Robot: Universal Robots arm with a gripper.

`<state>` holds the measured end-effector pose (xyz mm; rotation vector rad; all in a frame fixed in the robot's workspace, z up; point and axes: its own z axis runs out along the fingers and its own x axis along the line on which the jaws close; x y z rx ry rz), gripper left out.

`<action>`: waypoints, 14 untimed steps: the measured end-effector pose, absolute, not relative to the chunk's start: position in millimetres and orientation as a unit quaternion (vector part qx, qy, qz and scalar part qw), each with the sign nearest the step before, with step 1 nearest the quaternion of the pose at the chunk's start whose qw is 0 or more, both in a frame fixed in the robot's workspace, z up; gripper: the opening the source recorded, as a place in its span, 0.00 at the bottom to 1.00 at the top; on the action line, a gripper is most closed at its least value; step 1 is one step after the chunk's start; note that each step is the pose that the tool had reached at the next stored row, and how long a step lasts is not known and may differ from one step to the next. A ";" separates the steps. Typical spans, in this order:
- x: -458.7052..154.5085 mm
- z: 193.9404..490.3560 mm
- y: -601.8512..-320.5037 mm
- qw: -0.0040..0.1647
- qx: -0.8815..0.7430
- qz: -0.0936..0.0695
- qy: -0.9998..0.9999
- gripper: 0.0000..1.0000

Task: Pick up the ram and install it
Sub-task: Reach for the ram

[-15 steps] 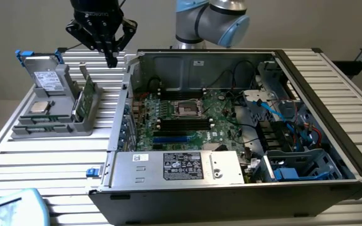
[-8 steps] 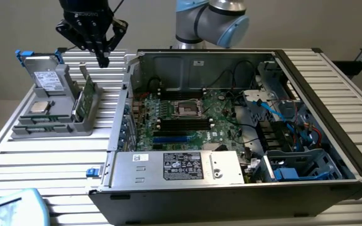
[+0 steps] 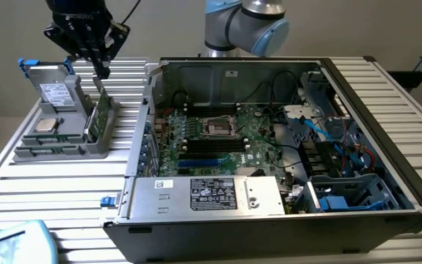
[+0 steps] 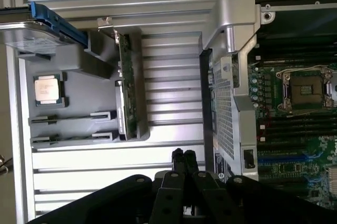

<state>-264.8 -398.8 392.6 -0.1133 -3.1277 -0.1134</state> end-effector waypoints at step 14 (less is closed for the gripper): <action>-311.1 392.7 -398.8 0.015 -0.037 -0.037 -0.999 0.11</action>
